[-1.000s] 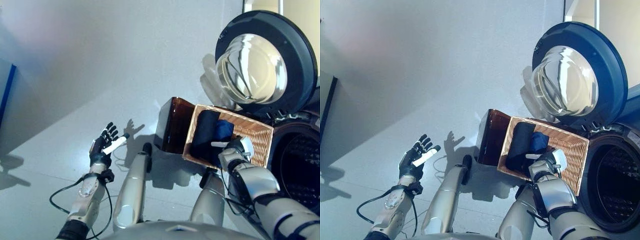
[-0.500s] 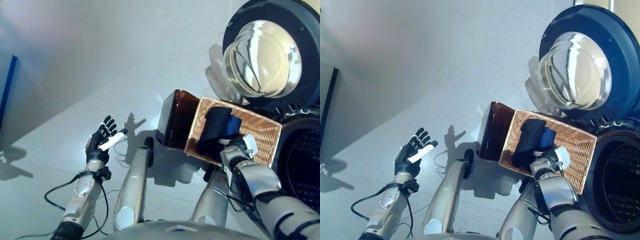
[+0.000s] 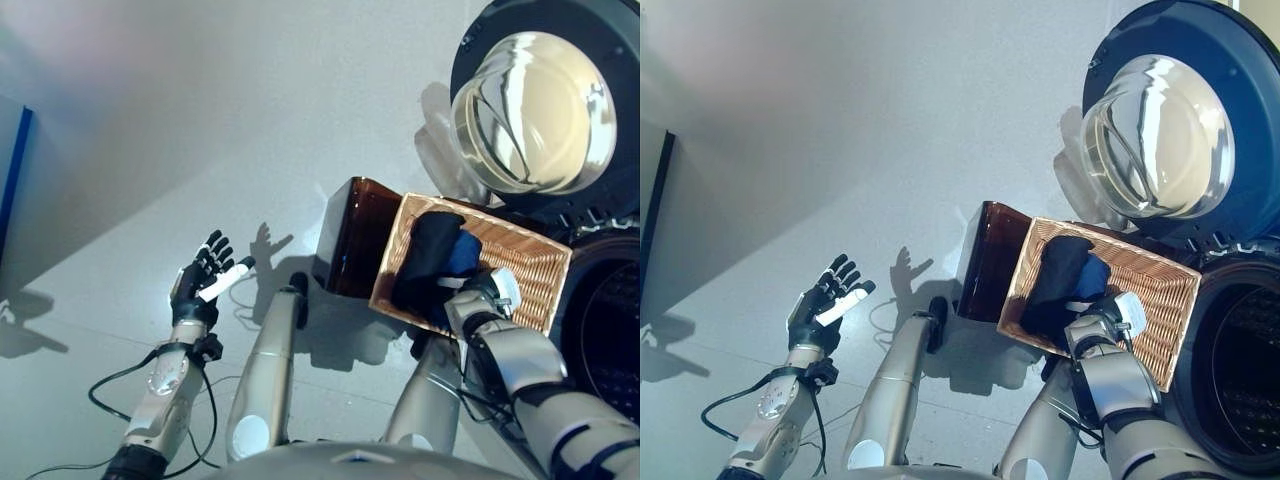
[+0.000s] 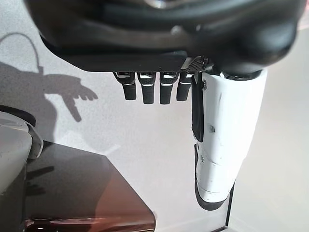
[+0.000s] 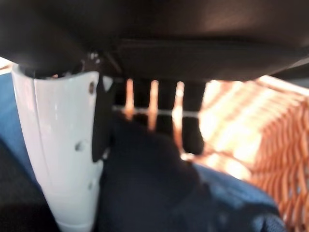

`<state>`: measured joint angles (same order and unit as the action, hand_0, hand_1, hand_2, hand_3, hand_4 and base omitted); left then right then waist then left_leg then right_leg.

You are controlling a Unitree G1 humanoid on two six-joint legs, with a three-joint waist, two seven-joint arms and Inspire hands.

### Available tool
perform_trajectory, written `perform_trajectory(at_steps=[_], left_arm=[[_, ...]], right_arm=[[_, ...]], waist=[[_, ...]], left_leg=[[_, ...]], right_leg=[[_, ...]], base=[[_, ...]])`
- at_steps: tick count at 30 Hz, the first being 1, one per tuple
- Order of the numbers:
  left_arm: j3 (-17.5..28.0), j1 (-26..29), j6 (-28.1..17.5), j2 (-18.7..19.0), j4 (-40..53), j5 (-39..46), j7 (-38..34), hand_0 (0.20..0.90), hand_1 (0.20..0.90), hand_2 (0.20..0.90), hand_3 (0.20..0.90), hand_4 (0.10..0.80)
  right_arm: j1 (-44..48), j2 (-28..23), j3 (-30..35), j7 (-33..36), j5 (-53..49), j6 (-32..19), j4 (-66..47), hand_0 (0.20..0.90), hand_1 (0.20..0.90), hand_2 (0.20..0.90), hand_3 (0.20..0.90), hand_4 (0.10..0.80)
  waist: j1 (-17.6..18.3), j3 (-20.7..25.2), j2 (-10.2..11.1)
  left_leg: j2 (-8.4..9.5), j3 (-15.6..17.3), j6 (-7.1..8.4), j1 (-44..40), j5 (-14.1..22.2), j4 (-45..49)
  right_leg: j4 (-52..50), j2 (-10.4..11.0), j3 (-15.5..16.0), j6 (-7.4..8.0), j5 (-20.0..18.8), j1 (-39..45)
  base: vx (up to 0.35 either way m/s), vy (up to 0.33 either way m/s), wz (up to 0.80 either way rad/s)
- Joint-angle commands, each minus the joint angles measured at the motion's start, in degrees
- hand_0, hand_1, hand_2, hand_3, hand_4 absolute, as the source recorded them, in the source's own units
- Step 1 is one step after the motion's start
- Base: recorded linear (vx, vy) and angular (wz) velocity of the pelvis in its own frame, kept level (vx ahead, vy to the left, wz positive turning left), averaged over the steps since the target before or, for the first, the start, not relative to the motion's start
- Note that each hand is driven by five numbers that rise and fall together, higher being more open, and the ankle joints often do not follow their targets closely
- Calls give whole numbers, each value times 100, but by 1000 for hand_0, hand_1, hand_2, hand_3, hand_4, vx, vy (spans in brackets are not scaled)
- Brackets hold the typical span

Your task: Pick up the clothes and place them into the washing machine

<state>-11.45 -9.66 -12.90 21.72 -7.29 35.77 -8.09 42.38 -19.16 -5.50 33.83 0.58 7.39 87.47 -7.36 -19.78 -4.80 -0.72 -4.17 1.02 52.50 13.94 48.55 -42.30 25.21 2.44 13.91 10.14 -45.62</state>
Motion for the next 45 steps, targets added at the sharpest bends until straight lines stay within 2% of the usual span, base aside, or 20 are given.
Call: perform_trajectory(at_steps=[1, 2, 3, 4, 9, 10, 14, 15, 17, 24, 25, 33, 38, 45], left_arm=[[403, -105, -515, 285, 582, 2, -72, 900, 900, 900, 900, 800], [414, -97, -525, 285, 568, -3, -80, 900, 900, 900, 900, 800], [414, -102, -524, 286, 563, -3, -80, 900, 900, 900, 900, 800], [451, -81, -559, 277, 495, 13, -93, 900, 900, 900, 900, 800], [536, -39, -618, 251, 322, 10, -154, 900, 900, 900, 900, 800], [606, -47, -640, 211, 242, 11, -197, 900, 900, 900, 900, 800], [695, -69, -667, 158, 195, 10, -228, 900, 900, 900, 900, 800], [777, -101, -678, 98, 156, 48, -235, 900, 900, 900, 900, 800], [832, -113, -670, 43, 92, 84, -205, 900, 900, 900, 900, 800], [894, -93, -654, -96, -106, 170, -61, 900, 900, 900, 900, 800], [894, -82, -661, -144, -147, 180, -21, 900, 900, 900, 900, 800], [871, 33, -607, -338, -314, 351, 97, 900, 900, 900, 900, 800], [731, 62, -615, -393, -329, 430, 90, 900, 900, 900, 900, 800], [484, 28, -630, -320, -176, 469, 123, 900, 900, 900, 900, 800]], right_arm=[[-39, -194, 196, 189, -245, -152, 38, 200, 200, 200, 200, 300], [-41, -204, 255, 211, -350, -225, -9, 200, 200, 200, 200, 300], [-47, -199, 253, 211, -349, -224, -5, 200, 200, 200, 200, 300], [-89, -221, 370, 222, -596, -416, -140, 200, 200, 200, 200, 300], [-258, -239, 540, 264, -1090, -874, -557, 200, 200, 200, 200, 300], [-431, -222, 678, 228, -1468, -1219, -873, 200, 200, 200, 200, 300], [-747, -201, 874, 85, -2037, -1627, -1318, 200, 200, 200, 200, 300], [-1027, -169, 1015, -41, -2401, -1918, -1647, 200, 200, 200, 200, 300], [-1352, -115, 1128, -327, -2840, -2169, -1964, 200, 200, 200, 200, 300], [-2182, 33, 1629, -1049, -4198, -2826, -2823, 200, 200, 200, 200, 300], [-2310, 120, 1894, -1301, -4778, -3056, -2976, 200, 200, 200, 200, 300], [-2381, 657, 2757, -2307, -7122, -3645, -3273, 200, 200, 200, 200, 300], [-2015, 833, 3189, -2334, -8005, -3989, -3123, 200, 200, 200, 200, 300], [-1382, 599, 3598, -2097, -8353, -4241, -2829, 200, 200, 200, 200, 300]], waist=[[-146, 235, -74], [-139, 240, -61], [-152, 259, -66], [-102, 257, -19], [10, 273, 63], [90, 286, 124], [200, 285, 213], [291, 280, 265], [371, 285, 316], [565, 295, 383], [612, 298, 389], [702, 312, 318], [685, 291, 180], [605, 311, -10]], left_leg=[[-224, -117, 201, -89, -114, -196], [-229, -110, 205, -113, -117, -223], [-257, -130, 225, -175, 100, -147], [-243, -95, 203, -171, -144, -312], [-292, -83, 224, -272, -181, -428], [-316, -79, 238, -330, -185, -468], [-365, -68, 257, -410, -170, -473], [-405, -74, 272, -450, -151, -451], [-453, -71, 293, -479, -138, -430], [-555, -32, 355, -699, -136, -547], [-581, -15, 369, -751, -126, -559], [-625, 8, 410, -838, -55, -540], [-623, 49, 412, -860, -42, -572], [-591, 80, 406, -812, -4, -541]], right_leg=[[316, -96, -129, -325, -802, -164], [359, -100, -125, -320, -819, -138], [249, -116, -138, -274, -619, -97], [442, -109, -105, -311, -860, -97], [552, -144, -107, -296, -908, -28], [585, -176, -125, -298, -914, -1], [604, -210, -150, -309, -900, 56], [596, -242, -165, -316, -890, 70], [601, -262, -173, -323, -880, 101], [723, -305, -179, -309, -875, 234], [743, -319, -197, -312, -859, 275], [732, -360, -239, -326, -765, 326], [722, -370, -291, -329, -735, 299], [674, -336, -341, -312, -707, 226]], base=[[13, -9, -3], [105, -22, -3], [0, 0, 0], [0, 0, 0], [-18, 0, 0], [9, -12, -3], [2, -15, -12], [5, -28, -9], [3, -19, -6], [18, -18, -16], [22, -37, -12], [17, -21, -7], [3, -4, -2], [9, 15, -4]])
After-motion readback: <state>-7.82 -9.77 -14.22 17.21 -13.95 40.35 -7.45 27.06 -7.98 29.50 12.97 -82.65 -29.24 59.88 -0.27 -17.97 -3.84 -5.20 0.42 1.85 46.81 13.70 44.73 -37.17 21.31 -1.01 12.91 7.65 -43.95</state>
